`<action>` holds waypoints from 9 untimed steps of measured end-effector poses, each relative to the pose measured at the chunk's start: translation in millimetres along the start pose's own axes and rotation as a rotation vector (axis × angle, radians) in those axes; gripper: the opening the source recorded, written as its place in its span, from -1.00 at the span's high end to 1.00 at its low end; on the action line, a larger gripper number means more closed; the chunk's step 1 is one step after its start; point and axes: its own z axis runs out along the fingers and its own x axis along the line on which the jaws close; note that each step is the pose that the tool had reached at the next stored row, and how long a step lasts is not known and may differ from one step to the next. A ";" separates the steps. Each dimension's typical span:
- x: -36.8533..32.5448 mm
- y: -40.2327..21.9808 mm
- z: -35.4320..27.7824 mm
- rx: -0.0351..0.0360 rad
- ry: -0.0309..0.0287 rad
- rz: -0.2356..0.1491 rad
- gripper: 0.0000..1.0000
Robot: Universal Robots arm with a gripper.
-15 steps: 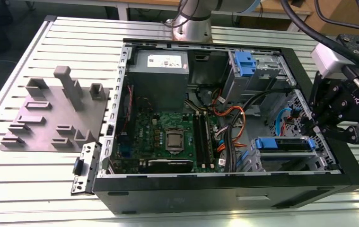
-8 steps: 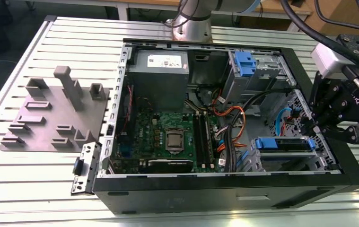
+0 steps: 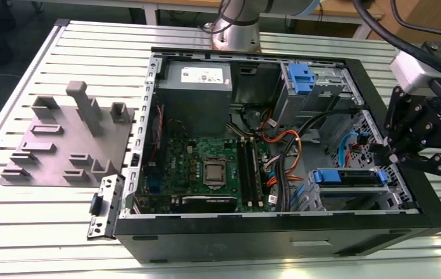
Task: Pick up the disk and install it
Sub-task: 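Insert the first disk wire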
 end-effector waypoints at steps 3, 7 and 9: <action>-4.9 -5.0 0.0 -0.0072 0.0004 0.000 0.79; -16.4 -5.0 0.7 -0.0098 0.0006 0.001 0.79; -21.6 -5.5 0.8 -0.0118 0.0010 0.001 0.79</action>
